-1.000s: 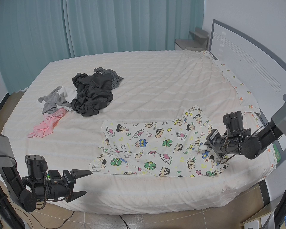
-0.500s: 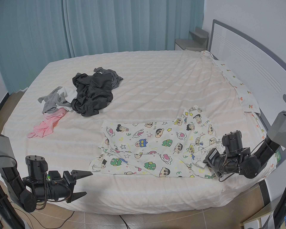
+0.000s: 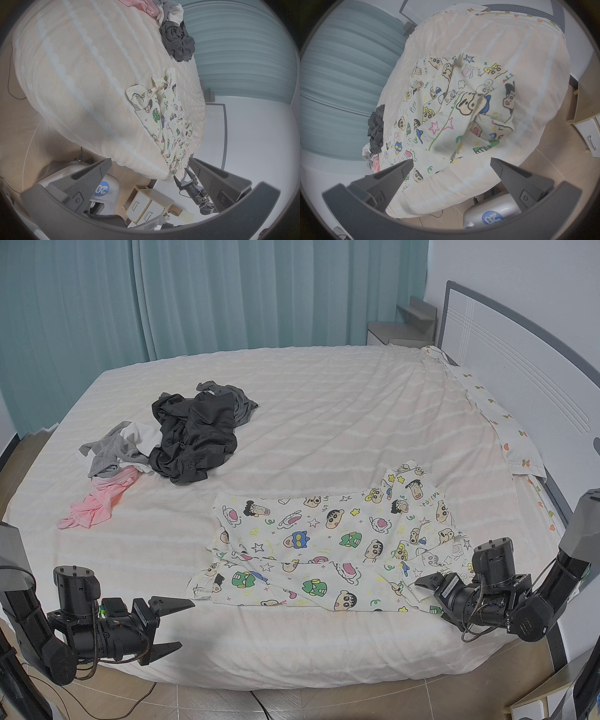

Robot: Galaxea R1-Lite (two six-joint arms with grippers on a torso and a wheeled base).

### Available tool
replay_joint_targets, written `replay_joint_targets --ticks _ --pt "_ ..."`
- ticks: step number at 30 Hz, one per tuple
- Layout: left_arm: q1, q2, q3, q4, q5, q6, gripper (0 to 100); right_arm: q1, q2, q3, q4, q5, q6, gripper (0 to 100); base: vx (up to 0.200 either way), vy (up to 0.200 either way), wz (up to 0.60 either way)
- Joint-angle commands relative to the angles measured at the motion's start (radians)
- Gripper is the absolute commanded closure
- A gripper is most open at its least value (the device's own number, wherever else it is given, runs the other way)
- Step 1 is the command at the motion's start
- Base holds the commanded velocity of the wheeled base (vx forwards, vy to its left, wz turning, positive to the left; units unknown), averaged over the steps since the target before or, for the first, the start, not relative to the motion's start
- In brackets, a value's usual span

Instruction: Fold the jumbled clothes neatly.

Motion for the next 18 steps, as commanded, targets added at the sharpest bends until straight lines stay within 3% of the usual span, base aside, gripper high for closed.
replay_joint_targets --ticks 1,11,18 --pt "0.0 0.002 -0.001 0.0 0.0 0.0 0 -0.069 -0.065 0.08 -0.094 -0.007 -0.065 0 0.0 0.0 0.0" --pt "-0.003 0.002 0.0 0.0 0.0 0.001 0 -0.18 0.001 0.074 -0.218 0.001 -0.196 0 0.0 0.0 0.0" --pt "-0.012 0.004 0.0 0.0 0.0 0.001 0 -0.198 0.119 0.088 -0.333 0.044 -0.214 0 0.0 0.0 0.0"
